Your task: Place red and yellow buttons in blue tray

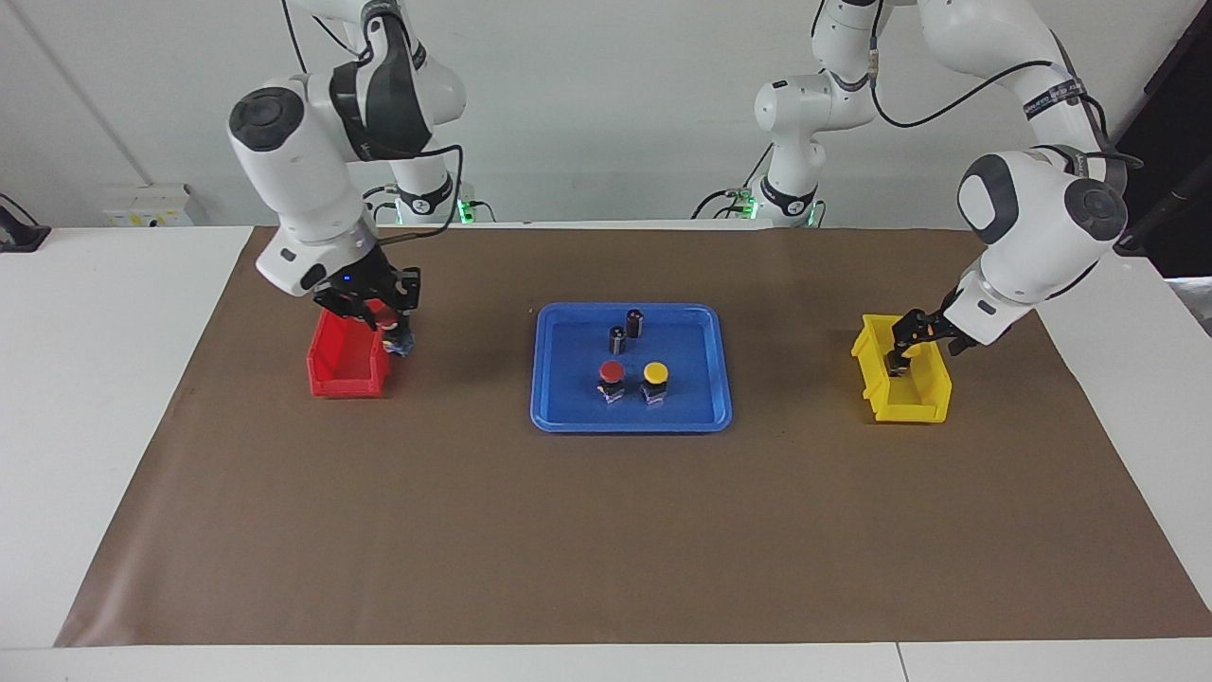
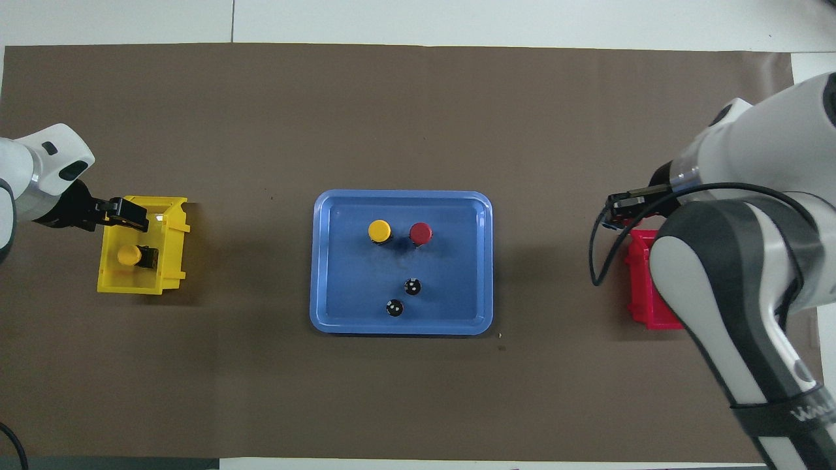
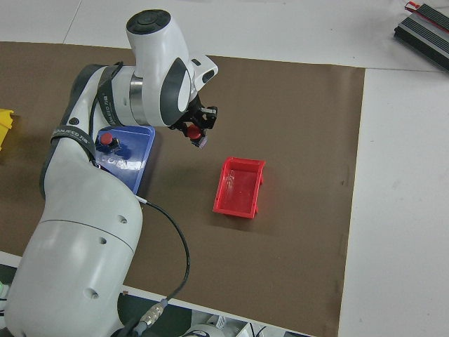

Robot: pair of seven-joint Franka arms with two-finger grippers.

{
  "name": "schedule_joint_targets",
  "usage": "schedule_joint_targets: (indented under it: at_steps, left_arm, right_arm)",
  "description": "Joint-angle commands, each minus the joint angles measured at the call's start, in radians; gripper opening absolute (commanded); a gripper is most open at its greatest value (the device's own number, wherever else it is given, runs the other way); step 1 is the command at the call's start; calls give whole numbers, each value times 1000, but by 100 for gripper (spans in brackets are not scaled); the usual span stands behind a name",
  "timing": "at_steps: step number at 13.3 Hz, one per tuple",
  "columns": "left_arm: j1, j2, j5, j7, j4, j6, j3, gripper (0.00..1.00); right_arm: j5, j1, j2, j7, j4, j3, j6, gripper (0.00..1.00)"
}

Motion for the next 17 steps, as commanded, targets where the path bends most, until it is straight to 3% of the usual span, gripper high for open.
schedule_joint_targets:
  at_steps: [1,4,8,14,17]
  left_arm:
    - [29,-105,8,50,-168,117,-11,95]
    - [64,-122,8,99,-201,140,-11,93]
    - [66,-122,6,73,-212,164,-13,75]
    - [58,-125,6,69,-250,187,-13,66]
    - [55,-125,6,66,-271,217,-13,66]
  right_arm:
    - [5,119,76,182,32,1,86,21]
    - [5,208,115,293,-12,1,207,21]
    - [2,238,225,316,-12,1,347,22]
    - [9,271,268,319,-18,2,341,24]
    - [9,268,267,323,-33,1,340,32]
